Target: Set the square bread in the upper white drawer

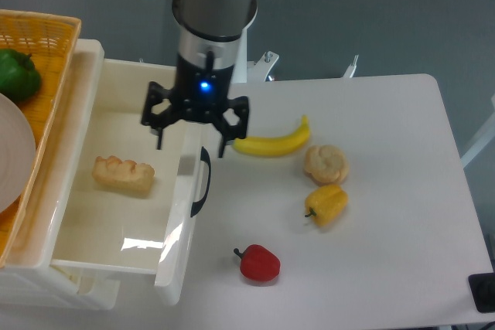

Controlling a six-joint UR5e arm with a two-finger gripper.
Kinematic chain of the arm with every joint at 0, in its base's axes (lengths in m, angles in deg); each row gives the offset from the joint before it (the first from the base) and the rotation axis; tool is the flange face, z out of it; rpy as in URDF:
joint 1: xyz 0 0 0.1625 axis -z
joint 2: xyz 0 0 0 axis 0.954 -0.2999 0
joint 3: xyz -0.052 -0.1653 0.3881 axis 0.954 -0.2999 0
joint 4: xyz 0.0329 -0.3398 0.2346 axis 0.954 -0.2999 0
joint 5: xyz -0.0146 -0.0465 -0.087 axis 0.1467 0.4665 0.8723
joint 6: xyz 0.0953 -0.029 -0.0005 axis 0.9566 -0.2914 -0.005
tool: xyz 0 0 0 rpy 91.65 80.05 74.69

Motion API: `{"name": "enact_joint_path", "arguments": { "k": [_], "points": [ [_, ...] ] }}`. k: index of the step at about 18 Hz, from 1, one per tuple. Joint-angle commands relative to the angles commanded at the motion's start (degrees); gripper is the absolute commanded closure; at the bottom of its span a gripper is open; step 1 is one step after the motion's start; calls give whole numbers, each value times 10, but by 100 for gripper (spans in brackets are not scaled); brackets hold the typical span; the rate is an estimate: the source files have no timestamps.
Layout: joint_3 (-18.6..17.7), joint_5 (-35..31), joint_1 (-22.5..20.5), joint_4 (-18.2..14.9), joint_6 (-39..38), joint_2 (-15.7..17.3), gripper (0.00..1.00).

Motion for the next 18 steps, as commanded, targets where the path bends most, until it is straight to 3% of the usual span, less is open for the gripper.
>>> {"name": "enact_joint_path", "arguments": {
  "k": [7,11,18],
  "points": [
    [0,-43,-56,-10,174,-1,0],
    [-4,-133,-72,-19,273,-9,0],
    [-9,-151,-102,-8,298,-29,0]
  ]
}}
